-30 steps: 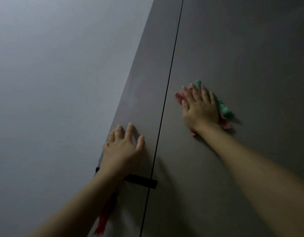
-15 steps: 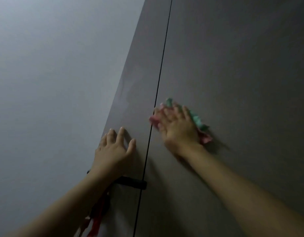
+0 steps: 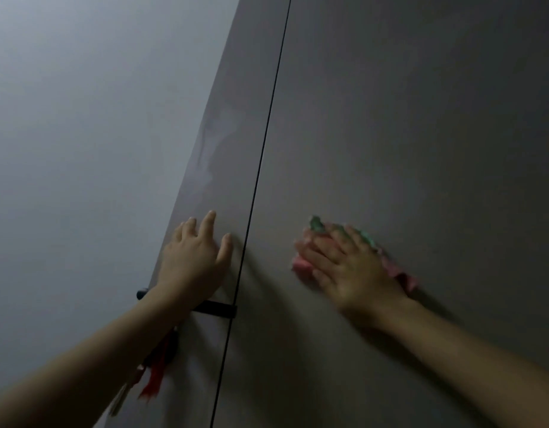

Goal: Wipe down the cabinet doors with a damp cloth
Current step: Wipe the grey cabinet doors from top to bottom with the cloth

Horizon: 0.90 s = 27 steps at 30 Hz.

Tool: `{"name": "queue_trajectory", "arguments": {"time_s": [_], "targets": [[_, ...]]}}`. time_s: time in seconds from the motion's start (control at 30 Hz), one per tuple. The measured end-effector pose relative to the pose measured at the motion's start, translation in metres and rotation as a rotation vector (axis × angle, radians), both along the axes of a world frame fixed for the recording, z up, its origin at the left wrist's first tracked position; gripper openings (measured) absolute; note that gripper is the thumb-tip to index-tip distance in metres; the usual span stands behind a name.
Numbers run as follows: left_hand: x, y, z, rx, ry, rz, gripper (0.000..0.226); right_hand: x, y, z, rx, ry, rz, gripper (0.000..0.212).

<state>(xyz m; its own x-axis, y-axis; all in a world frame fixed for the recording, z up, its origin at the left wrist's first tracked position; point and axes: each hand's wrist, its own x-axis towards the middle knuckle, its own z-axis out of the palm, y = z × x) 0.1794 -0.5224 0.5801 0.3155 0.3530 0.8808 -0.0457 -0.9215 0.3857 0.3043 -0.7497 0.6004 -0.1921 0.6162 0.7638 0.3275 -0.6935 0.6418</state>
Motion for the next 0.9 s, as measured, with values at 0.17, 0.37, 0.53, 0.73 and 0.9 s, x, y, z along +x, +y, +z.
{"name": "queue_trajectory", "arguments": {"time_s": [0.17, 0.37, 0.53, 0.73, 0.9], "targets": [[0.005, -0.063, 0.014, 0.156, -0.067, -0.119, 0.055, 0.014, -0.081, 0.076, 0.442, 0.065, -0.033, 0.064], [0.035, -0.131, 0.022, 0.249, -0.025, -0.171, 0.056, 0.010, -0.050, 0.029, 0.322, 0.029, 0.016, 0.054], [0.053, -0.168, 0.041, 0.399, -0.094, -0.131, 0.053, 0.020, -0.136, 0.058, 0.295, 0.034, -0.063, 0.058], [0.048, -0.188, 0.055, 0.423, -0.149, -0.090, 0.039, 0.020, -0.136, 0.094, 0.675, 0.165, -0.039, 0.068], [0.057, -0.197, 0.055, 0.367, -0.164, -0.092, 0.038, 0.024, -0.163, 0.021, 0.143, -0.007, -0.066, 0.054]]}}
